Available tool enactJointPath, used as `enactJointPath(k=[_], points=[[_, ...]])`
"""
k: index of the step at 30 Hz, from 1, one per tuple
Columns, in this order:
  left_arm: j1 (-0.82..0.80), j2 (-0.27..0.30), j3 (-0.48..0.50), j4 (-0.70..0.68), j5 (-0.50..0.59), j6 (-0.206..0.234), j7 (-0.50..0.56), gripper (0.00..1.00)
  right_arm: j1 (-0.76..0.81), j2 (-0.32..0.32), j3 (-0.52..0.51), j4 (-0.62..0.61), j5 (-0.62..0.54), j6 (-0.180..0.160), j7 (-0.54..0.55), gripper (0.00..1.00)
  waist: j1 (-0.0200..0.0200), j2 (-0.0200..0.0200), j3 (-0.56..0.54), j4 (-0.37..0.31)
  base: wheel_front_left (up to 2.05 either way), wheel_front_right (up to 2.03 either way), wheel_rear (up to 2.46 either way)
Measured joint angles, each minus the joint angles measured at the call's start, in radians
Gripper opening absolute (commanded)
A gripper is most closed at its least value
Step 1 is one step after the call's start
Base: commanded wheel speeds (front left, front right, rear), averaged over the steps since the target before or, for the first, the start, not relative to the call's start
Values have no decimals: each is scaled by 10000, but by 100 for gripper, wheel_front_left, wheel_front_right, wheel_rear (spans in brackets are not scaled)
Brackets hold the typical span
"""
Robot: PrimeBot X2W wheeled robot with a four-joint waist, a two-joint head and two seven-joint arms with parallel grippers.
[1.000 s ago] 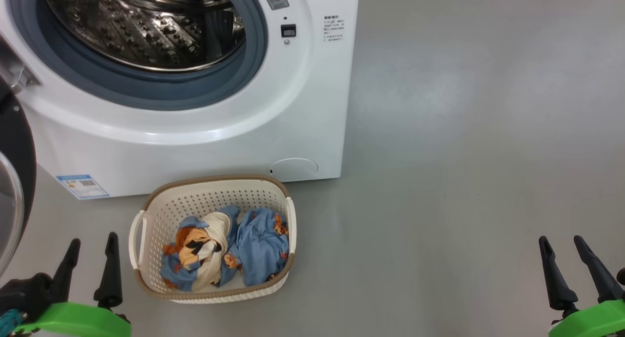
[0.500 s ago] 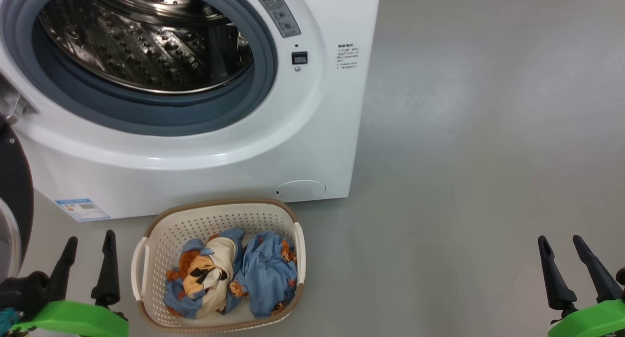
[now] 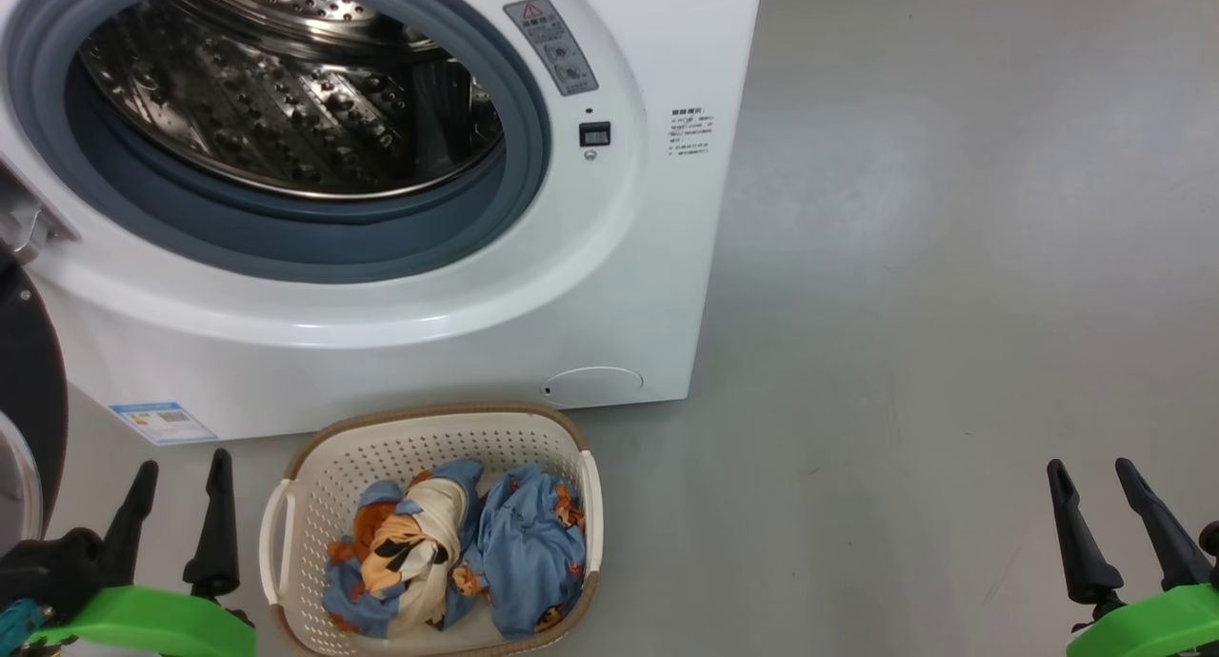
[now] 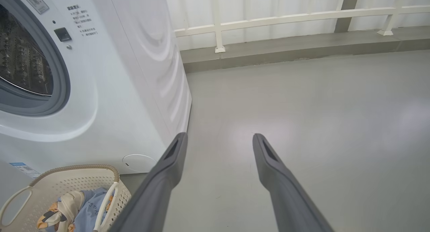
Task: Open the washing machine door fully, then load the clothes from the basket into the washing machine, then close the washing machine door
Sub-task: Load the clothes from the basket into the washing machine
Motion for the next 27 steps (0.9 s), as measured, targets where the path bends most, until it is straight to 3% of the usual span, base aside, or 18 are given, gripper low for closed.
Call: enactJointPath(k=[15, 27], points=[[-132, -382, -1072, 1557, -10, 0, 2, 100, -226, 159, 178, -77, -2, 0, 0, 100, 0, 0, 539, -130, 0, 0, 0], [-1959, -341, -2558, 3691, -474, 0, 2, 100, -1145, 408, 357, -186, -36, 0, 0, 100, 0, 0, 1750, -370, 0, 0, 0]])
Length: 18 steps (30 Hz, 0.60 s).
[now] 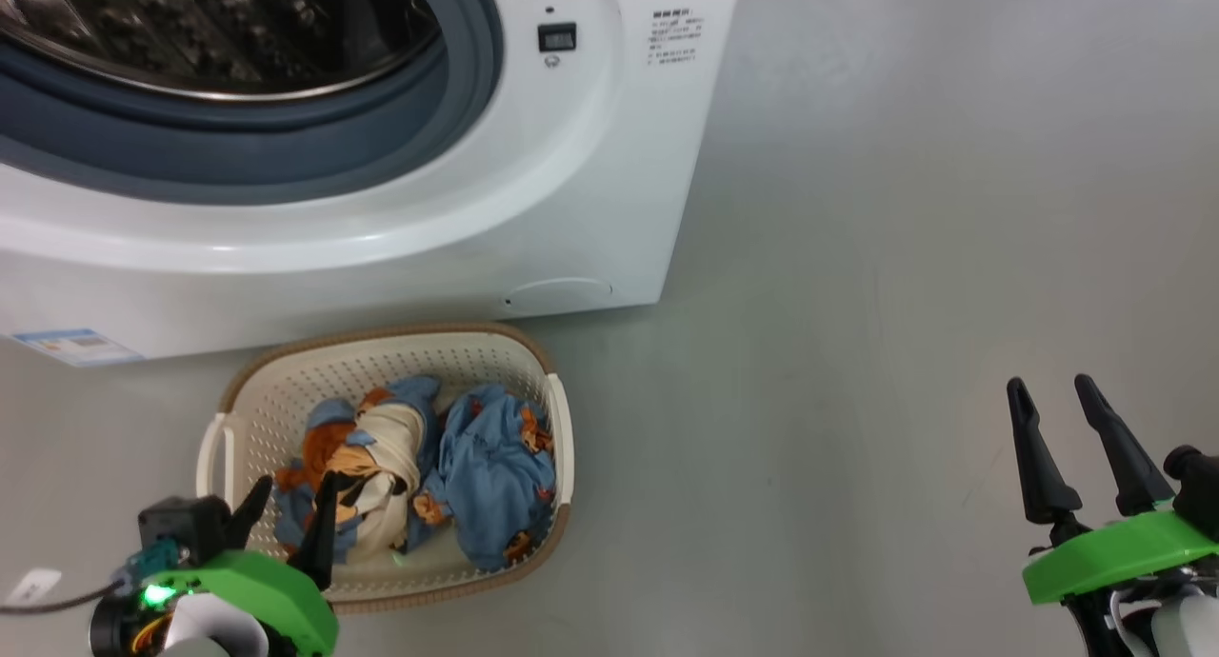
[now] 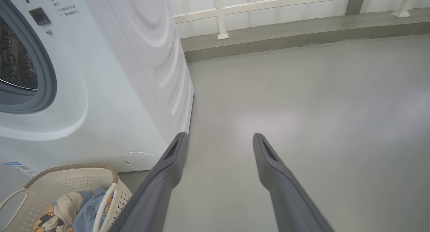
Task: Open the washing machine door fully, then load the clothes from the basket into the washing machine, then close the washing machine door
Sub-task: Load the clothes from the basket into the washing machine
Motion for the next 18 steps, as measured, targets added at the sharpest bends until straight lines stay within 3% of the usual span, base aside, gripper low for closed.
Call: enactJointPath(k=[18], points=[[-3426, 401, -2963, 3394, -1446, 0, 19, 100, -1552, 253, 48, -295, -251, 0, -2, 100, 0, 0, 2352, -225, 0, 0, 0]])
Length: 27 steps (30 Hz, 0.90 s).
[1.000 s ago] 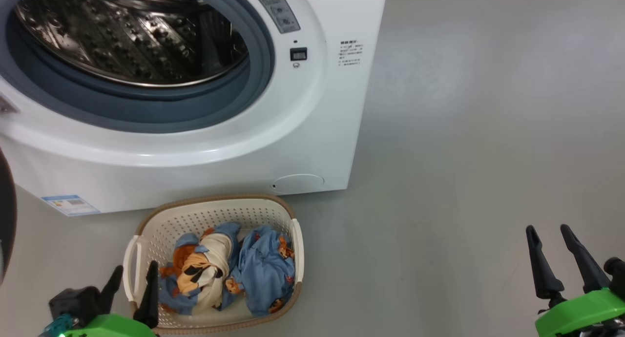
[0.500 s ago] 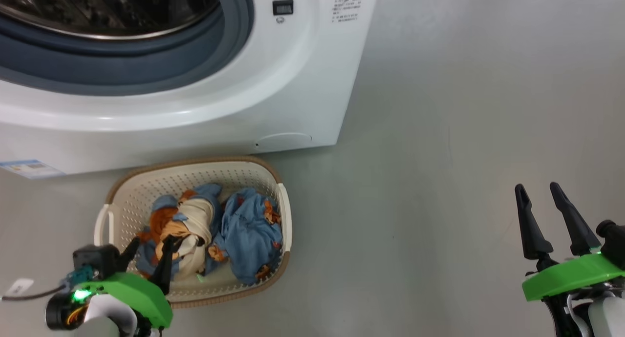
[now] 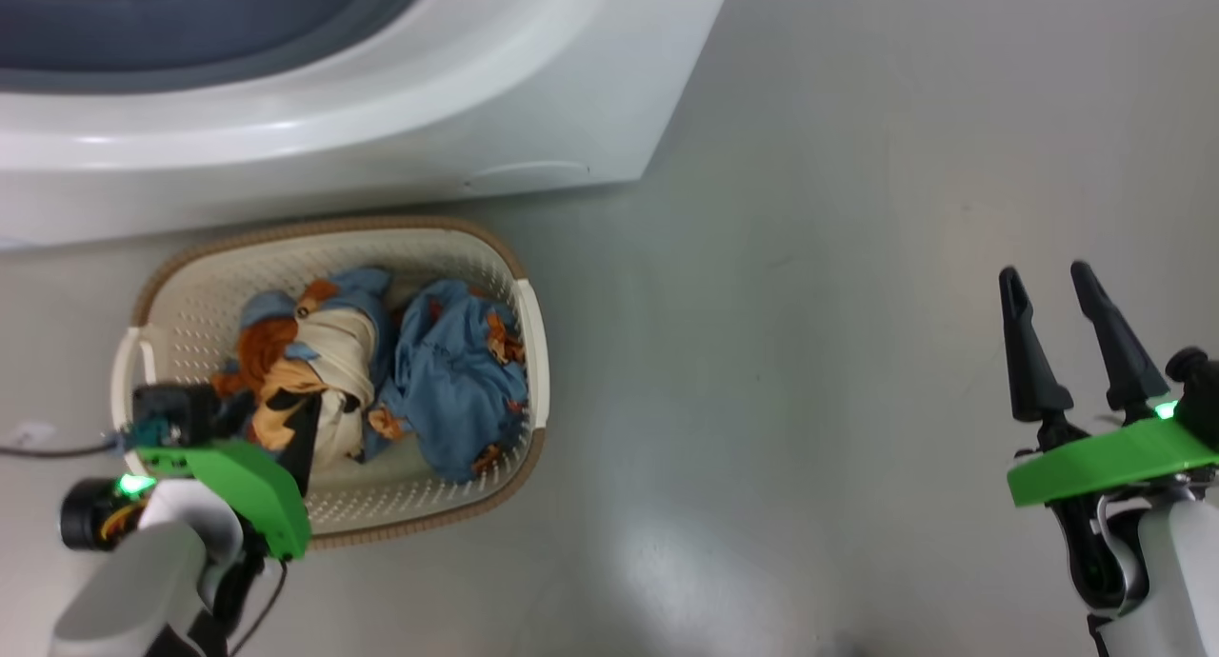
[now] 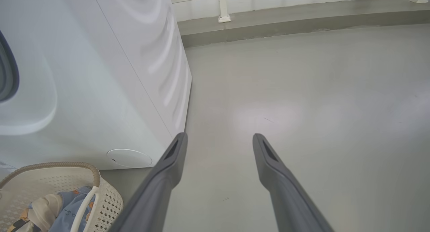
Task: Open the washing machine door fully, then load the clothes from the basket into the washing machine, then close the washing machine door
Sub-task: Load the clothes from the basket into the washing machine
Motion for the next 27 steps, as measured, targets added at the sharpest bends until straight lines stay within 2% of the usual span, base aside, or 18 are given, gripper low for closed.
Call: enactJointPath(k=[12, 27], points=[[-1540, 261, -1361, 1024, -1043, 0, 717, 100, -788, 192, 136, -190, -153, 0, 0, 100, 0, 0, 1297, -136, 0, 0, 0], [-2603, 752, -2487, 1421, -1918, -2, 1189, 100, -1338, 320, 330, -359, -161, 0, -2, 100, 0, 0, 2257, -500, 0, 0, 0]])
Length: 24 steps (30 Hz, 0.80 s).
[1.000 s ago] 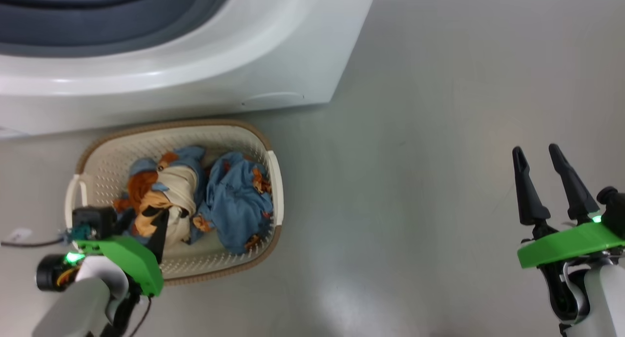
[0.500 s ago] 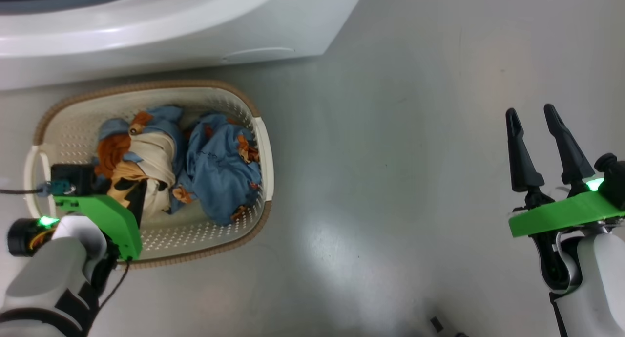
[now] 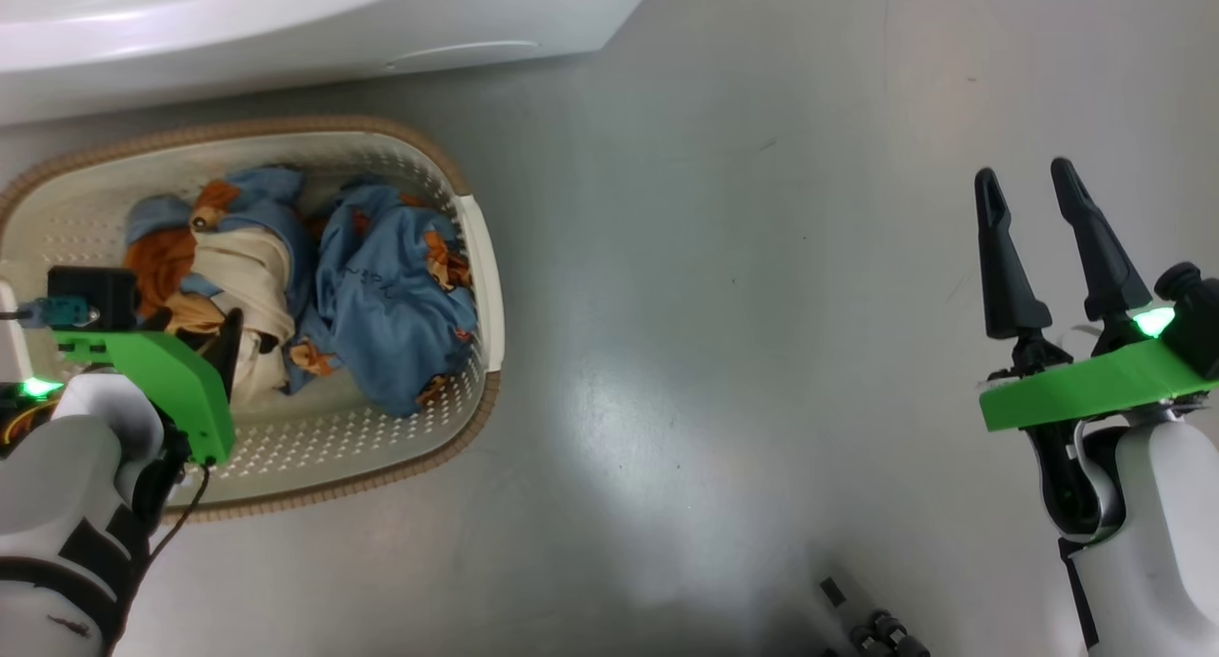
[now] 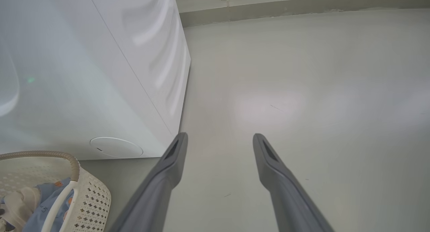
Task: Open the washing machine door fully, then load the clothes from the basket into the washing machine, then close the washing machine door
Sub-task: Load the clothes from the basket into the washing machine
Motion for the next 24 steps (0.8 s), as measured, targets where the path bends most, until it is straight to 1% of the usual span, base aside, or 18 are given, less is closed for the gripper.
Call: enactJointPath(k=[4, 8, 12, 14, 16, 24], points=[[-35, 44, -259, -12, -224, 0, 81, 100, -83, 36, 65, -8, -10, 0, 0, 100, 0, 0, 128, -104, 0, 0, 0], [-246, 288, -581, -17, -454, 0, 209, 100, -177, 100, 211, -29, -10, 0, 0, 100, 0, 0, 271, -234, 0, 0, 0], [-260, 326, -809, -54, -805, 0, 380, 100, -177, 127, 251, -33, -12, 0, 0, 100, 0, 0, 363, -314, 0, 0, 0], [-264, 359, -922, -94, -915, 0, 431, 44, -178, 128, 257, -33, -12, 0, 0, 100, 0, 0, 397, -346, 0, 0, 0], [-267, 368, -972, -94, -947, 0, 433, 0, -178, 128, 257, -33, -12, 0, 0, 100, 0, 0, 405, -358, 0, 0, 0], [-384, 391, -1327, -128, -1457, 0, 389, 0, -179, 123, 247, -36, -42, 0, 0, 100, 0, 0, 316, -332, 0, 0, 0]])
